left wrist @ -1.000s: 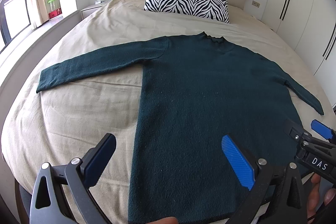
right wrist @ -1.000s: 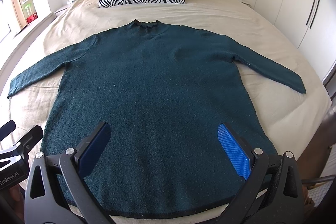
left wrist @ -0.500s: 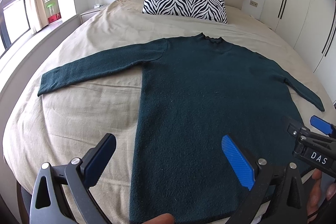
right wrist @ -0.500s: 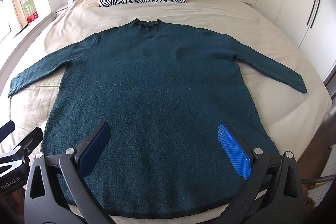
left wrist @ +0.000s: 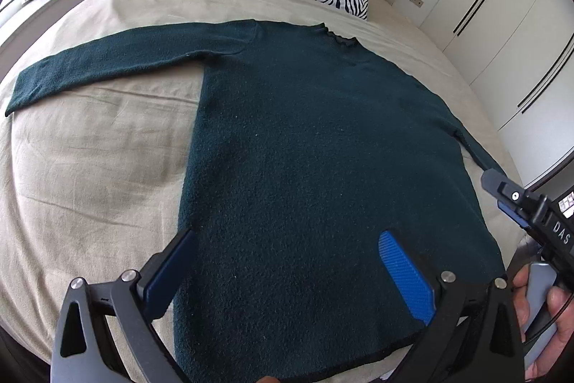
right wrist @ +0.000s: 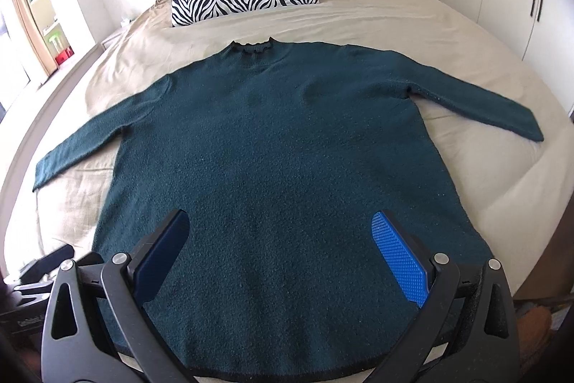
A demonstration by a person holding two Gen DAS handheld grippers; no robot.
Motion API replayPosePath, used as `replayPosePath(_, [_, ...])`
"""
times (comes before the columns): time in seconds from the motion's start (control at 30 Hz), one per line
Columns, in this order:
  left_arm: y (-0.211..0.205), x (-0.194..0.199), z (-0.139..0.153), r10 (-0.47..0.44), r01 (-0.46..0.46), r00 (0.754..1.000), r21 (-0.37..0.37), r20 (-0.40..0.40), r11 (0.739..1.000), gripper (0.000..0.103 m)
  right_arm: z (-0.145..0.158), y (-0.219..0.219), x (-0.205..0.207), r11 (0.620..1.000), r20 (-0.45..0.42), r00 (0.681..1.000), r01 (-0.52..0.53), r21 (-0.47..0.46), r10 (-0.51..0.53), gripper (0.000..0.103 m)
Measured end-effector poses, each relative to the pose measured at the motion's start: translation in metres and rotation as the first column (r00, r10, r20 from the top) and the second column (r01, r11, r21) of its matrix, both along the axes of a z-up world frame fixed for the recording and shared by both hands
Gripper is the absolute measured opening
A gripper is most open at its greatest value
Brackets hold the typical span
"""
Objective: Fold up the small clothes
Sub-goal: 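Grasp the sweater sleeve cuff with the right gripper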
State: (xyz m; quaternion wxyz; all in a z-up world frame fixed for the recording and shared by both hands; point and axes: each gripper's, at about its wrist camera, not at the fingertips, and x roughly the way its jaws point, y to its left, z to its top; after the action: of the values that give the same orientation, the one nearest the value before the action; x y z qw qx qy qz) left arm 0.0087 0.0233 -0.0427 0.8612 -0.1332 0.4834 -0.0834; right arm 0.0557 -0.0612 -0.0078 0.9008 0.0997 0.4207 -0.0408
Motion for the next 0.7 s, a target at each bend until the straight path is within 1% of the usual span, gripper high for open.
replayPosePath(0.03, [0.000,0.003,0.000,-0.009,0.009,1.000,-0.011,0.011,1.000,0.103,0.001,-0.016,0.002,0.998,0.017,1.000,0.014,0.063,-0.015,0.103])
replayPosePath(0.1, [-0.001,0.007,0.001,-0.015,0.017,0.998,-0.034,0.057,0.999,0.103,0.001,-0.055,0.005,0.982,0.060,0.996,0.061,0.181,-0.073,0.103])
replayPosePath(0.17, [-0.005,0.010,0.005,-0.019,0.019,0.996,-0.001,0.092,1.000,0.103,-0.002,-0.108,0.007,0.944,0.095,0.980,0.137,0.300,-0.172,0.103])
replayPosePath(0.2, [-0.008,0.013,0.006,-0.026,0.023,0.995,0.030,0.101,0.999,0.103,-0.006,-0.138,0.008,0.914,0.092,0.966,0.193,0.357,-0.240,0.103])
replayPosePath(0.23, [-0.011,0.017,0.006,-0.024,0.018,0.995,0.066,0.093,0.998,0.103,-0.012,-0.169,0.007,0.874,0.086,0.948,0.244,0.420,-0.307,0.103])
replayPosePath(0.27, [-0.012,0.023,0.005,-0.015,0.009,0.998,0.085,0.068,0.996,0.103,-0.020,-0.202,0.006,0.825,0.078,0.925,0.290,0.485,-0.371,0.103])
replayPosePath(0.3, [-0.011,0.030,0.003,-0.008,0.005,0.999,0.072,0.032,0.997,0.103,-0.029,-0.234,0.004,0.770,0.063,0.897,0.337,0.543,-0.437,0.103])
replayPosePath(0.33, [-0.008,0.037,0.000,0.000,0.000,1.000,0.042,0.005,0.999,0.103,-0.038,-0.264,0.002,0.713,0.039,0.865,0.386,0.586,-0.500,0.103])
replayPosePath(0.37, [-0.007,0.043,-0.002,0.010,-0.010,1.000,0.015,-0.002,1.000,0.103,-0.047,-0.293,0.001,0.662,0.017,0.833,0.428,0.616,-0.554,0.102])
replayPosePath(0.43, [-0.007,0.054,-0.003,0.016,-0.016,1.000,-0.011,0.012,1.000,0.103,-0.062,-0.345,-0.001,0.587,-0.007,0.782,0.474,0.656,-0.623,0.093])
replayPosePath(0.47, [-0.008,0.060,-0.003,0.014,-0.014,1.000,-0.026,0.013,1.000,0.103,-0.070,-0.368,-0.001,0.552,-0.030,0.761,0.497,0.669,-0.649,0.086])
replayPosePath(0.5, [-0.010,0.068,-0.005,0.010,-0.009,1.000,-0.048,0.006,0.999,0.103,-0.079,-0.389,-0.002,0.512,-0.053,0.737,0.517,0.686,-0.673,0.083])
replayPosePath(0.6, [-0.019,0.088,-0.011,-0.004,0.001,1.000,-0.121,-0.021,0.993,0.103,-0.108,-0.444,-0.003,0.383,-0.116,0.678,0.538,0.751,-0.726,0.083])
replayPosePath(0.63, [-0.021,0.094,-0.013,-0.013,0.009,1.000,-0.156,-0.024,0.988,0.103,-0.116,-0.459,-0.002,0.352,-0.124,0.667,0.531,0.771,-0.735,0.083])
replayPosePath(0.67, [-0.025,0.099,-0.015,-0.021,0.015,0.999,-0.189,-0.027,0.982,0.103,-0.121,-0.471,0.000,0.331,-0.126,0.655,0.527,0.783,-0.745,0.083])
replayPosePath(0.7, [-0.029,0.104,-0.018,-0.026,0.019,0.999,-0.212,-0.031,0.977,0.102,-0.124,-0.483,0.002,0.323,-0.121,0.647,0.523,0.789,-0.753,0.083])
